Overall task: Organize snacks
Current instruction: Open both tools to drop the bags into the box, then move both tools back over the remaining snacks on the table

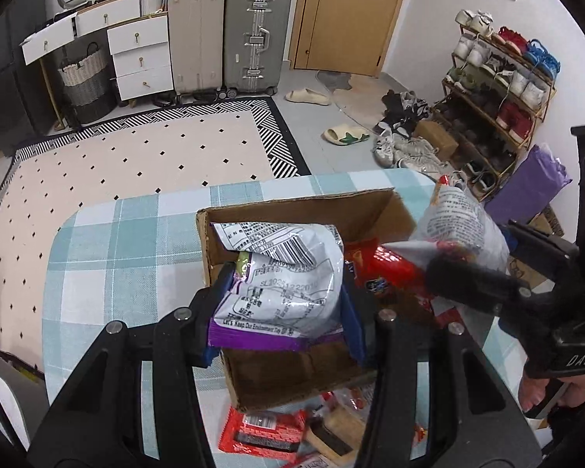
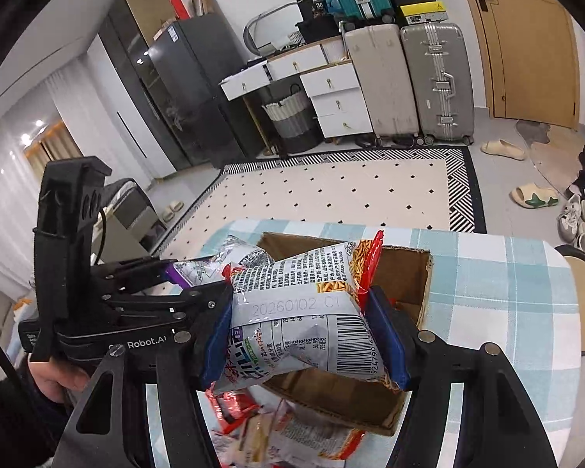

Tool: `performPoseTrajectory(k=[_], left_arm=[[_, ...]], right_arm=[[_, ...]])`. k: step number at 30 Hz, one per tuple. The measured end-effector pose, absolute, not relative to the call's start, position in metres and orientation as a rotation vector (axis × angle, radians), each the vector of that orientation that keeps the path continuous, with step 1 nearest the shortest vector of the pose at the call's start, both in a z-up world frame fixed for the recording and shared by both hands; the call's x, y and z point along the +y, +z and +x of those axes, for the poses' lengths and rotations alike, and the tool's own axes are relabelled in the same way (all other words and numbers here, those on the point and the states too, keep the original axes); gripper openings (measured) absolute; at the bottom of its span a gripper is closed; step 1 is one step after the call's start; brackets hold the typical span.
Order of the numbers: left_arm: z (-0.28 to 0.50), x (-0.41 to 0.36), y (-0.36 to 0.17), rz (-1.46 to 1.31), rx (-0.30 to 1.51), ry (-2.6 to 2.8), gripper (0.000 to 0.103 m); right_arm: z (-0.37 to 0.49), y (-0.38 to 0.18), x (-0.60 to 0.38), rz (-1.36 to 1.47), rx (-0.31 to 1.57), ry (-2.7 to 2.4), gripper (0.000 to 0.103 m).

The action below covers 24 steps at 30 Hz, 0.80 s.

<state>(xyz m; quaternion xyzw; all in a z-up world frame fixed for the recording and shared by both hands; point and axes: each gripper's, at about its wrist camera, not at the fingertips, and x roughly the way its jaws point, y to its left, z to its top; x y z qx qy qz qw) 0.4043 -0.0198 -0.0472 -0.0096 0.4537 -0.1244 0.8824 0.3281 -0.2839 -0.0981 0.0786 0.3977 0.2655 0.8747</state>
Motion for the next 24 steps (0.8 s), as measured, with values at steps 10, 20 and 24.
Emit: performPoseTrajectory(k=[10,20,24], left_arm=[[0.422,-0.025,-0.070,-0.002,0.978,-0.231,0.050],[0.403,-0.010,-0.049,-0.058,0.906,-0.186,0.082],[0.374,-0.005,-0.031,-0.037,0.858,-0.175,0.082]], right_arm=[[0.341,-0.120,-0.274,0.097,0.819,0.545,0.069],[0.322,-0.104,-0.287,0.105,0.751,0.539,0.082],[0.304,-0.092,-0.291,0.113,0.720,0.537,0.083]])
